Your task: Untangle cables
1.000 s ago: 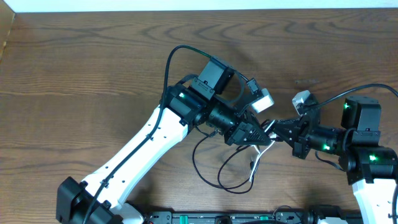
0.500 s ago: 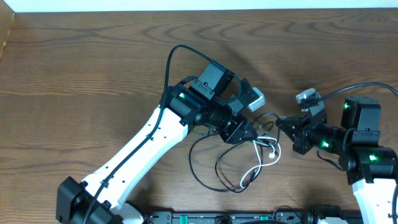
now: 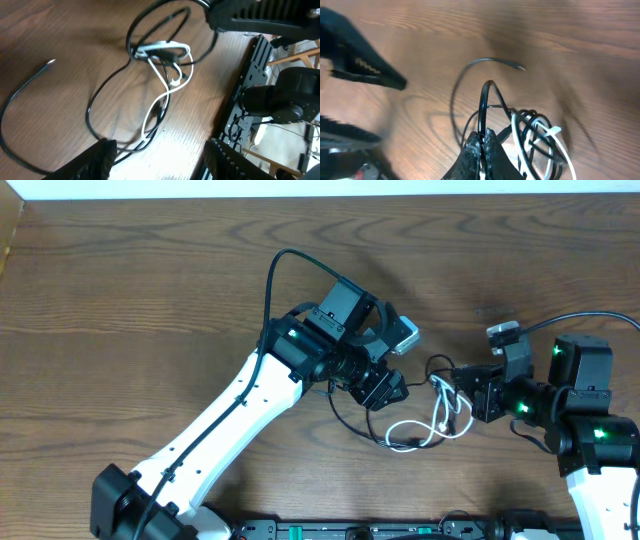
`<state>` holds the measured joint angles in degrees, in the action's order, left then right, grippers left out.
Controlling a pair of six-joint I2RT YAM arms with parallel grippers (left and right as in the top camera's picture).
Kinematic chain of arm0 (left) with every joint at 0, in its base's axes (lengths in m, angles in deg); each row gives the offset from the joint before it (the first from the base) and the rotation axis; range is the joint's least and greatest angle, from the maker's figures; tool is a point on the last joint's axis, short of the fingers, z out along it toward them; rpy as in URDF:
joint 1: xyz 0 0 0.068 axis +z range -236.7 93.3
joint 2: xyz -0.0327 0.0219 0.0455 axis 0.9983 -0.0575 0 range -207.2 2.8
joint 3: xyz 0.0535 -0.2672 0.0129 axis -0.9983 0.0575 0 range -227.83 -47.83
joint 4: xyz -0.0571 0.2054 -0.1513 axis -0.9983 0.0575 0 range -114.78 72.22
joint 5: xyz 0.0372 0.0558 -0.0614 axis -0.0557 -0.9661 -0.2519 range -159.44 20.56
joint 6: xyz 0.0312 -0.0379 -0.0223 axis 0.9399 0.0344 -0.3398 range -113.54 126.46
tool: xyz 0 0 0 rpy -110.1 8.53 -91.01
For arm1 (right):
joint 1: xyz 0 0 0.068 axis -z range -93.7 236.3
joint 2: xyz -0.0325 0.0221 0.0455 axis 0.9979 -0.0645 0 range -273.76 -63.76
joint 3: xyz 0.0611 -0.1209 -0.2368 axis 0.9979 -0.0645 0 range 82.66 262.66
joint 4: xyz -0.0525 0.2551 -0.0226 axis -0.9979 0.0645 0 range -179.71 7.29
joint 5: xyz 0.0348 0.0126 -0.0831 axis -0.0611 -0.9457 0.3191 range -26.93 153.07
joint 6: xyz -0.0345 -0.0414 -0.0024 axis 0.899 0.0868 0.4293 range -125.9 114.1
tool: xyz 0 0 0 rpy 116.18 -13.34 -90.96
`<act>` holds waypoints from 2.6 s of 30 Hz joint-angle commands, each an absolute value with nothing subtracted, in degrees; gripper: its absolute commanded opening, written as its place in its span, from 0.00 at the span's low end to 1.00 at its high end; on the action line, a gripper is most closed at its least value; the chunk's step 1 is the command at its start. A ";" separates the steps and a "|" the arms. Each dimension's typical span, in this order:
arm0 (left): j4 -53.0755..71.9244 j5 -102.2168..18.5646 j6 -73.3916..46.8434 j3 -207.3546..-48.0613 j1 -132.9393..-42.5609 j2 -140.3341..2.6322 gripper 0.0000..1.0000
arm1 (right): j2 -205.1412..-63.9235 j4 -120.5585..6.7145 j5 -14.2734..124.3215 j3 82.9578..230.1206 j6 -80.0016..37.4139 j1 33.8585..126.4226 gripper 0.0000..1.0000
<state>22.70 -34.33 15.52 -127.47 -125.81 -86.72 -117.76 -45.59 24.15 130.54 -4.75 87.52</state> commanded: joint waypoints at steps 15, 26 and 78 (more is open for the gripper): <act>14.57 -41.87 12.13 -127.88 -125.88 -87.57 0.79 | -117.78 -53.59 -3.32 131.13 -5.62 87.34 0.01; 11.69 -46.55 11.48 -127.88 -125.88 -87.81 0.79 | -117.78 -53.33 0.59 131.13 -5.64 87.34 0.03; 28.78 -70.09 -31.56 -121.17 -120.63 -87.86 0.98 | -156.82 -46.49 51.19 131.09 -32.31 68.70 0.20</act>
<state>28.58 -68.97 -31.08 -121.35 -120.83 -87.48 -156.66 -45.98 45.48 130.56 -26.30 70.45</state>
